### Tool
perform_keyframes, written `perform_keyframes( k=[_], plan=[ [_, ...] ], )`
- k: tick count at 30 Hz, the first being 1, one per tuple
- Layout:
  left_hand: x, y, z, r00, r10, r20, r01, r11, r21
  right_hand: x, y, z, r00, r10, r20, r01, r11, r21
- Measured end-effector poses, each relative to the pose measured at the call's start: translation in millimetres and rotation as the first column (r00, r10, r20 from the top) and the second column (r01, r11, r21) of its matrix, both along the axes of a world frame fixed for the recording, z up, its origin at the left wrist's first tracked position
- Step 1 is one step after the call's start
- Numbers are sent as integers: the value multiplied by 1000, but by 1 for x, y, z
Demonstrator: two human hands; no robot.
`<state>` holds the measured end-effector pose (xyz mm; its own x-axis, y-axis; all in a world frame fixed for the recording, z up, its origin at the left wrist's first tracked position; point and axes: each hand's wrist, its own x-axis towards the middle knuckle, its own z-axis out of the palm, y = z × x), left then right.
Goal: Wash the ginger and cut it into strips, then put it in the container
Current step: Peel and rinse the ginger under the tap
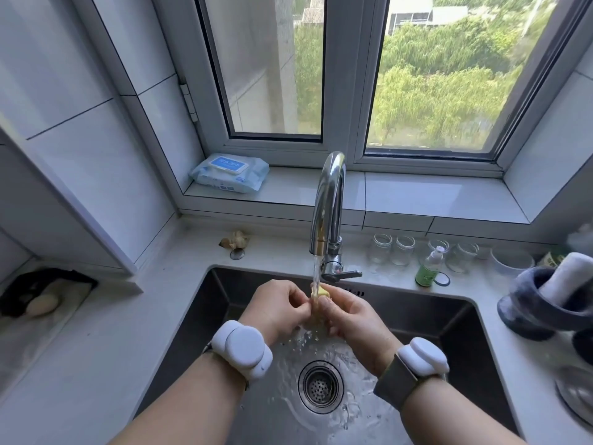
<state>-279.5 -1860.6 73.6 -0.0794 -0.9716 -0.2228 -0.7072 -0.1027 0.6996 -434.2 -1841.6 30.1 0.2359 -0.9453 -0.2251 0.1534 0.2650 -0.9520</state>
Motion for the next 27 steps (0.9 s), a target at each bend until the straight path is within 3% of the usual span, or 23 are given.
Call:
perform_keyframes(
  k=[6,11,13,18,27],
  plan=[
    [-4,2,-4,993,79,-88,-77,997,27,-1,0,3,999,26,48,-26,1000,4],
    [-4,2,-2,893,174,-414,-113,979,168,-4,-4,2,975,-63,211,38,992,120],
    [-5,3,-1,869,173,-464,-89,976,199,-5,-4,4,978,-63,201,43,994,103],
    [-3,2,-4,943,157,-292,-135,986,95,-1,-4,4,999,-29,26,29,1000,-8],
    [-9,4,-5,978,148,-148,-145,989,34,3,-1,7,995,-78,-63,75,996,-52]
  ],
)
